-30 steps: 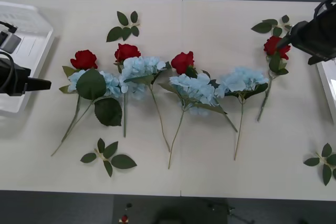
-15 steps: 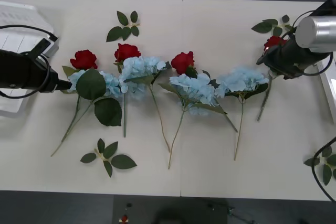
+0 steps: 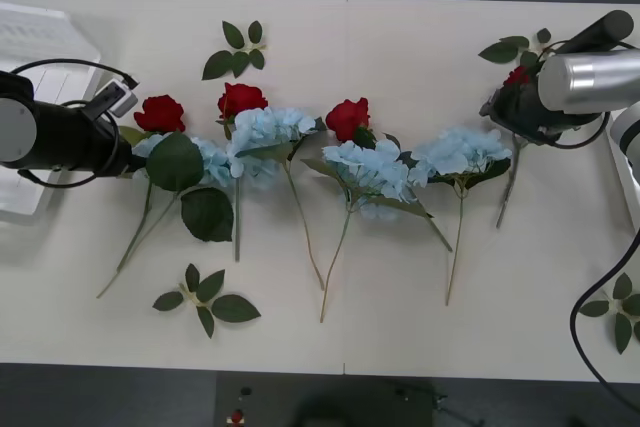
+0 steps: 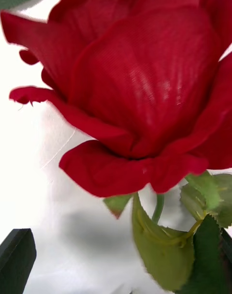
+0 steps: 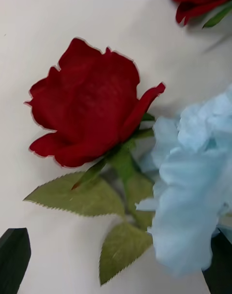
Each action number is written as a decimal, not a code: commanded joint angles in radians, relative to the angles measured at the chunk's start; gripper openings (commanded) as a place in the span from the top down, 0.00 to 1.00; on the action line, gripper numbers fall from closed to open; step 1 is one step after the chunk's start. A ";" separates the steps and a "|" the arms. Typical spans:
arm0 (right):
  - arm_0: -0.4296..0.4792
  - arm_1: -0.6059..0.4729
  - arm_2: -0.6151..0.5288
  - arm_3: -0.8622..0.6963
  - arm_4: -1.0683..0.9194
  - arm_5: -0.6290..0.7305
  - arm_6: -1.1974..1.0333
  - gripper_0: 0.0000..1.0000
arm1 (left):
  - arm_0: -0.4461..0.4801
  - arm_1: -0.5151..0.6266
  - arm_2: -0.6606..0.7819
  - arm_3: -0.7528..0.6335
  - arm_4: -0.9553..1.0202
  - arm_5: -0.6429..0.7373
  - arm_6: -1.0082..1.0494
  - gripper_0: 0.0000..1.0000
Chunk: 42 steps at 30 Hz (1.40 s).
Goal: Put the red flowers into the right box and the blue flowers into the left box
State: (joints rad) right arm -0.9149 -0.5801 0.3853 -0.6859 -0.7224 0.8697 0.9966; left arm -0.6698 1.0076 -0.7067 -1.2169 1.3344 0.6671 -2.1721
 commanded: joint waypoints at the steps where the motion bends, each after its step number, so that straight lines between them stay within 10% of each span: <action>1: -0.033 -0.027 0.075 0.035 0.024 -0.061 0.022 0.00 | -0.034 -0.037 0.012 0.031 -0.008 -0.021 0.057 0.00; 6: -0.033 -0.026 0.172 0.075 0.047 -0.137 0.019 0.05 | -0.056 -0.106 0.010 0.115 -0.024 -0.029 0.055 0.00; 10: -0.033 -0.024 0.228 0.098 0.043 -0.170 0.016 0.83 | -0.066 -0.149 0.012 0.175 -0.041 -0.050 0.054 0.00; 12: -0.033 -0.024 0.238 0.100 0.040 -0.173 0.016 1.00 | -0.068 -0.159 0.010 0.189 -0.049 -0.069 0.055 0.00; 15: -0.039 -0.024 0.238 0.100 0.037 -0.172 0.016 1.00 | -0.070 -0.164 0.012 0.191 -0.060 -0.084 0.055 0.26; 16: -0.048 -0.029 0.238 0.100 0.035 -0.167 0.016 1.00 | -0.070 -0.165 0.012 0.191 -0.064 -0.090 0.055 0.54; 20: -0.099 -0.050 0.224 0.098 0.026 -0.100 0.033 1.00 | -0.070 -0.167 0.012 0.192 -0.075 -0.098 0.057 0.99; 35: -0.305 -0.337 0.224 -0.064 -0.029 0.325 0.438 1.00 | -0.068 -0.123 0.049 0.163 -0.078 -0.205 0.057 1.00; 42: -0.193 -0.437 0.230 -0.063 0.199 0.140 0.672 1.00 | -0.066 -0.034 0.288 -0.095 0.249 -0.144 0.055 1.00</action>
State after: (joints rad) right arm -1.1646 -0.9842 0.6086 -0.7502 -0.5994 1.1066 1.6021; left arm -0.7025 0.9086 -0.5536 -1.2053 1.4421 0.4871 -2.1720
